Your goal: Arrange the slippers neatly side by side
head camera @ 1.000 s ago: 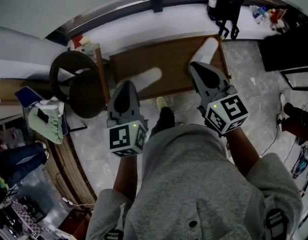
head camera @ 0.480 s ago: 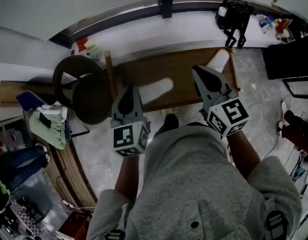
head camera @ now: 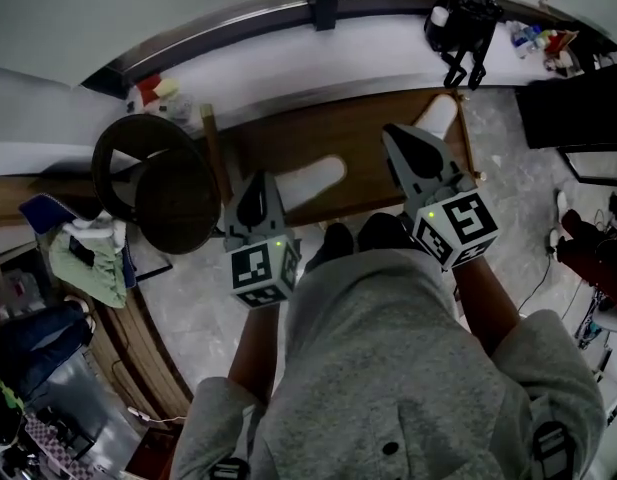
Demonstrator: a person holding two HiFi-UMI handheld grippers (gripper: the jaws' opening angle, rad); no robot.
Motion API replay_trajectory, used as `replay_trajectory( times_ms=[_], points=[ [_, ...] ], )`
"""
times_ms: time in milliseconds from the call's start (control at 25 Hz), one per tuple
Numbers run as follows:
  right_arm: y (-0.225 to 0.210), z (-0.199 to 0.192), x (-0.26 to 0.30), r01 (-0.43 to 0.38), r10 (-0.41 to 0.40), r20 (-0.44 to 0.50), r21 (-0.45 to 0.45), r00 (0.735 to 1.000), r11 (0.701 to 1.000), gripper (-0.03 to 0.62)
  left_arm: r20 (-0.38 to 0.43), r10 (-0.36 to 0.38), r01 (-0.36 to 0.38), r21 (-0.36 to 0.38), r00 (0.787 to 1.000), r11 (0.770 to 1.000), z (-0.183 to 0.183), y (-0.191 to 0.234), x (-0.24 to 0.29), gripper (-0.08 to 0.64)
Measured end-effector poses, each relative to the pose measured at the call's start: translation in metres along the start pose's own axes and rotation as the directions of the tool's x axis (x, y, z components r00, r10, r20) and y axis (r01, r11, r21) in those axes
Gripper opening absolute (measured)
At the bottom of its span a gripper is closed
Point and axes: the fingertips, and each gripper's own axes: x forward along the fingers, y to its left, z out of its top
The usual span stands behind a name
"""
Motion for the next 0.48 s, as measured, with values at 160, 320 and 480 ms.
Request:
replay_trajectory(
  times_ms=[160,320,480],
  points=[
    [-0.003,-0.004,-0.003,0.015,-0.015,-0.011,0.006,1.0,1.0,0.029,-0.033,0.016,-0.017,-0.025,0.999,1.0,-0.017,0.003,0.005,0.018],
    [-0.005,-0.009,-0.004,0.023,-0.022,-0.017,0.017,1.0,1.0,0.029,-0.081,0.073,-0.077,-0.054,0.994,0.996,-0.04,0.01,0.014,0.018],
    [-0.01,-0.016,-0.007,0.023,-0.022,-0.039,0.023,0.999,0.999,0.029,-0.139,0.104,-0.111,-0.043,0.985,0.993,-0.066,0.012,0.024,0.019]
  ],
)
